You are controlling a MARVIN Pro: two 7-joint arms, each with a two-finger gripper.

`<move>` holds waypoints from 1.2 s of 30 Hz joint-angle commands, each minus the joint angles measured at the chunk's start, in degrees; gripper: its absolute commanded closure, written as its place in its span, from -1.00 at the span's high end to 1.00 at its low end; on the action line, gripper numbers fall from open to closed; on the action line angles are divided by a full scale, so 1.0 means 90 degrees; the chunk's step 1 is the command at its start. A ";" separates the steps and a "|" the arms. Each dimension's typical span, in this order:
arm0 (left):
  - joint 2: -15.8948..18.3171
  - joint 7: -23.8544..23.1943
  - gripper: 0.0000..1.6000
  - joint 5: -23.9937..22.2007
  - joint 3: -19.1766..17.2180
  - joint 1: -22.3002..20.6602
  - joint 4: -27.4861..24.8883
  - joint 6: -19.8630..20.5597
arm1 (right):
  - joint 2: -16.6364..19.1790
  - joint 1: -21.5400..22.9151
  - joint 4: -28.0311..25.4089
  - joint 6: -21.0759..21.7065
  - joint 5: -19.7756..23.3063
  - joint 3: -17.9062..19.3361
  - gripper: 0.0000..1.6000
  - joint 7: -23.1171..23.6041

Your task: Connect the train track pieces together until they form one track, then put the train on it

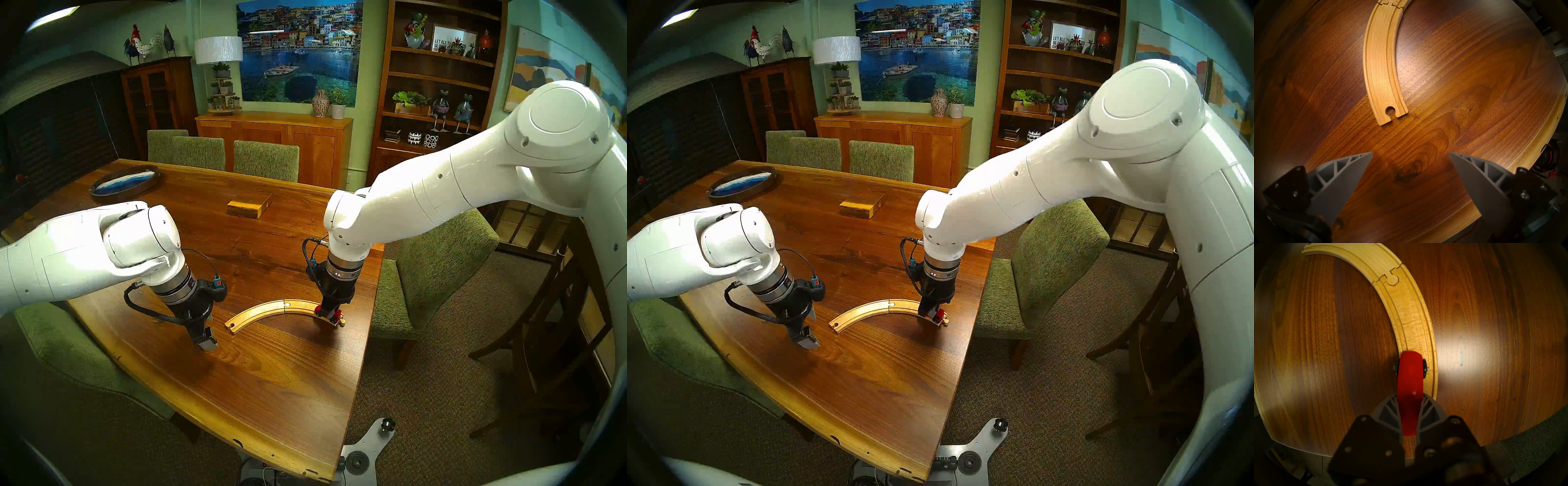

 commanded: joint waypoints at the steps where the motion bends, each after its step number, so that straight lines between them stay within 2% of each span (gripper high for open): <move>1: -0.0002 -0.0034 1.00 0.0014 -0.0134 -0.0223 0.0014 -0.0012 | 0.0051 0.0227 -0.0036 0.0040 -0.0006 0.0045 -1.00 -0.0015; 19: 0.0002 -0.0027 1.00 0.0009 -0.0136 -0.0216 0.0015 -0.0012 | 0.0279 0.0429 -0.0183 -0.0081 -0.0093 0.0070 -1.00 0.0071; 36: -0.0001 -0.0033 1.00 0.0013 -0.0134 -0.0222 0.0014 -0.0012 | -0.0011 0.0260 0.0325 0.0103 -0.0201 0.0058 -1.00 0.0344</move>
